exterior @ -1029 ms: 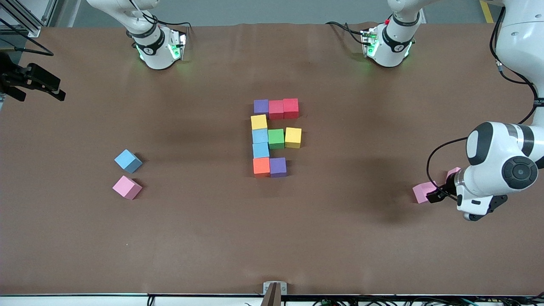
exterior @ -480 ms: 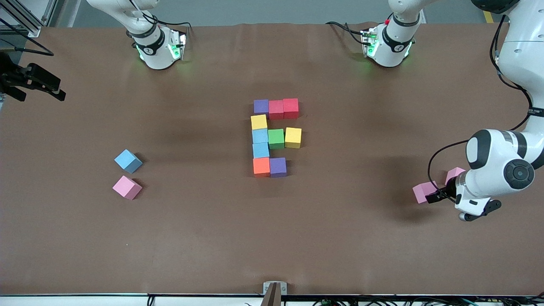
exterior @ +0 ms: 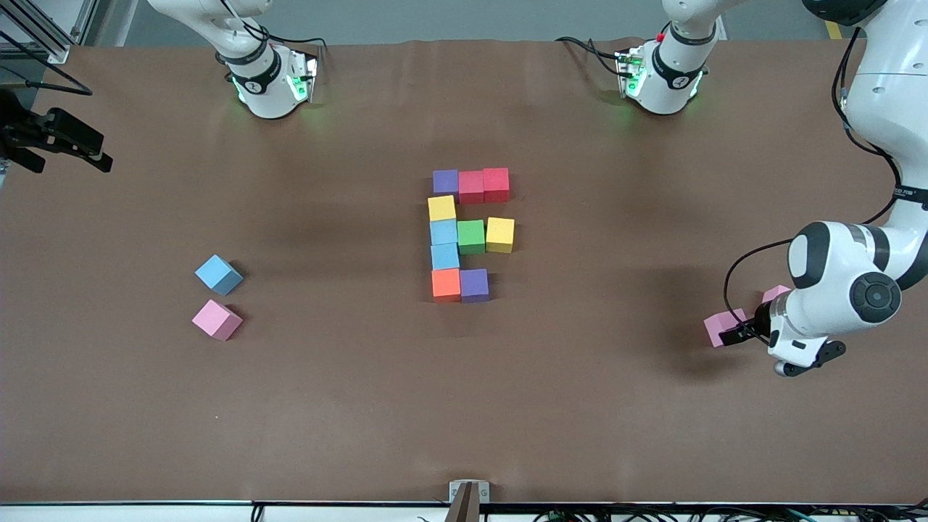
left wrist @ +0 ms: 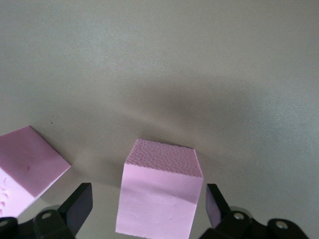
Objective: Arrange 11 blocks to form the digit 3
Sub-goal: 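Grasp a pink block with the left gripper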
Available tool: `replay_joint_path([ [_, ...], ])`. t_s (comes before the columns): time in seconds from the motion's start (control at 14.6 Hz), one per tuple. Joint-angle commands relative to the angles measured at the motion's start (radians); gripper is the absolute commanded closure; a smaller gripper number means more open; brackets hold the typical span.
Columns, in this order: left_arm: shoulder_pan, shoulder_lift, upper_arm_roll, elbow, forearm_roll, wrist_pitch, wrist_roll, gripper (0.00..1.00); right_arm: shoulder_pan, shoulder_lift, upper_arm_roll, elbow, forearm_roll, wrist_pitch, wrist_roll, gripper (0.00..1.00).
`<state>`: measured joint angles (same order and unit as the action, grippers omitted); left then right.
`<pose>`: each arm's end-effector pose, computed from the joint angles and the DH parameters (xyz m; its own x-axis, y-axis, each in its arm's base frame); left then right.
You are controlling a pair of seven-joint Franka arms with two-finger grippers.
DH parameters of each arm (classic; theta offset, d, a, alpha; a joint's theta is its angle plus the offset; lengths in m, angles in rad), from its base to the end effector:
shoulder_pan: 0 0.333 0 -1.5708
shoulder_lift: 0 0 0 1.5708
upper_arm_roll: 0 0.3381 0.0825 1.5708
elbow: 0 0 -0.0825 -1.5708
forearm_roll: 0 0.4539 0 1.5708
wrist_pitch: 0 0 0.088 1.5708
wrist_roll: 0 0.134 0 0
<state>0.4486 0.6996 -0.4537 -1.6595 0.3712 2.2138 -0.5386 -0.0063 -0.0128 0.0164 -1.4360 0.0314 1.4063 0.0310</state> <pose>0.7385 0.0407 0.1713 0.9257 0.3746 -0.0516 0.3738 -0.9272 -0.0248 0.6006 0.0107 0.6851 0.9997 -0.0157 -0.0178 -0.0163 -0.9994 -0.0303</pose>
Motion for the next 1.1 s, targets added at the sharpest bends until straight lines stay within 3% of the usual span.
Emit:
replay_joint_path([
  [0.0,-0.001,0.012,-0.002,-0.011,0.008,0.04,0.012,0.01,0.0,0.004,0.007,-0.001,-0.005,-0.001,-0.006,0.0],
  [0.21,-0.002,0.03,-0.002,-0.011,0.008,0.05,0.011,0.18,0.0,0.004,0.007,-0.003,-0.005,-0.003,-0.006,0.0],
  [0.34,-0.008,0.029,-0.002,-0.009,-0.004,0.05,-0.013,0.43,0.0,0.004,0.007,-0.003,-0.005,-0.003,-0.006,0.0],
  [0.55,-0.063,0.018,-0.003,-0.003,-0.008,0.035,-0.176,0.72,0.0,0.004,0.007,-0.003,-0.005,-0.003,-0.006,0.0],
  [1.03,-0.272,0.008,-0.033,-0.003,-0.008,0.014,-0.85,0.76,-0.003,0.002,0.007,0.002,-0.007,0.002,-0.006,0.0],
])
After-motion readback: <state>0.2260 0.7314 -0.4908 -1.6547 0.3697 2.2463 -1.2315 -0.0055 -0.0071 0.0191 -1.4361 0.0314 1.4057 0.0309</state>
